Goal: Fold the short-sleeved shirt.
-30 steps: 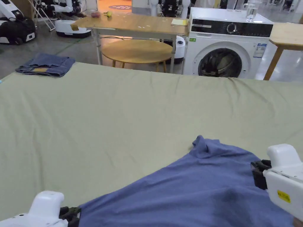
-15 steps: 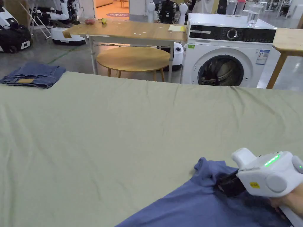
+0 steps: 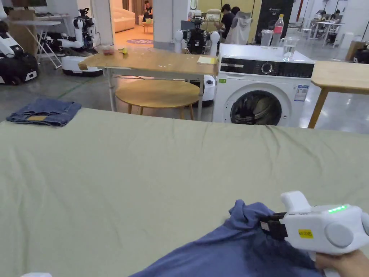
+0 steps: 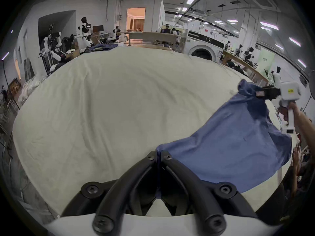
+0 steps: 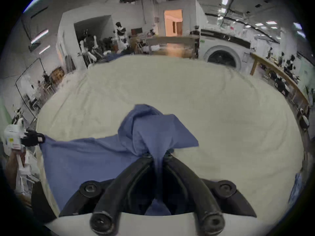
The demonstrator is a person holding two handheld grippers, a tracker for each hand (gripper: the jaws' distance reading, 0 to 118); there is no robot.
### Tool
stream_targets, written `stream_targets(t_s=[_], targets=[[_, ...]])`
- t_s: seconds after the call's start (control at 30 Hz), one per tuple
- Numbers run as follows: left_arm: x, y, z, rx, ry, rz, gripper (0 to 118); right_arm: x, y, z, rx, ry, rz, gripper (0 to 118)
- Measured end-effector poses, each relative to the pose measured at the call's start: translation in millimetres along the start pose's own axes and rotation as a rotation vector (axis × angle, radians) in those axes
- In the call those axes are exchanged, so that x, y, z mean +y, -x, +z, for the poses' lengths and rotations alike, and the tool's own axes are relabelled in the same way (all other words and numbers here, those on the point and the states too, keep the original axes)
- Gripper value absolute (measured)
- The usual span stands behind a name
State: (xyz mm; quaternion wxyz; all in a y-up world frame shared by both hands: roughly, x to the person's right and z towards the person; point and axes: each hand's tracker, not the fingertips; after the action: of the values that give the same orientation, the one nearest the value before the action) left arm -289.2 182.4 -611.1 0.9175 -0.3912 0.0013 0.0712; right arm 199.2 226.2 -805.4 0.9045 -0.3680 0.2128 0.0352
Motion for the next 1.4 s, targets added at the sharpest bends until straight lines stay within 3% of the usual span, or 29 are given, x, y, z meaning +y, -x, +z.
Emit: stream_targets(t_s=[0.2, 0.33, 0.7, 1.03, 1.17, 1.4], targets=[[38.9, -5.7, 12.0, 0.028, -0.127, 0.077, 0, 18.4, 28.8, 106.4, -0.14, -0.18, 0.023, 2], [92.3, -20.3, 27.0, 0.06, -0.199, 0.04, 0, 51.9, 37.5, 173.3, -0.246, -0.291, 0.039, 2], [292.6, -93.0, 137.1, 0.115, -0.505, -0.099, 0, 171.4, 41.4, 295.4, -0.39, -0.568, -0.006, 2], [413.0, -126.5, 224.5, 0.208, -0.715, -0.165, 0, 269.9, 47.8, 348.4, -0.427, -0.738, -0.011, 2], [438.5, -128.9, 237.8, 0.218, -0.742, -0.167, 0, 293.8, 47.0, 350.9, -0.461, -0.758, 0.03, 2], [425.6, -129.8, 184.0, 0.226, -0.698, -0.188, 0, 275.2, 24.9, 301.9, -0.47, -0.718, 0.011, 2]])
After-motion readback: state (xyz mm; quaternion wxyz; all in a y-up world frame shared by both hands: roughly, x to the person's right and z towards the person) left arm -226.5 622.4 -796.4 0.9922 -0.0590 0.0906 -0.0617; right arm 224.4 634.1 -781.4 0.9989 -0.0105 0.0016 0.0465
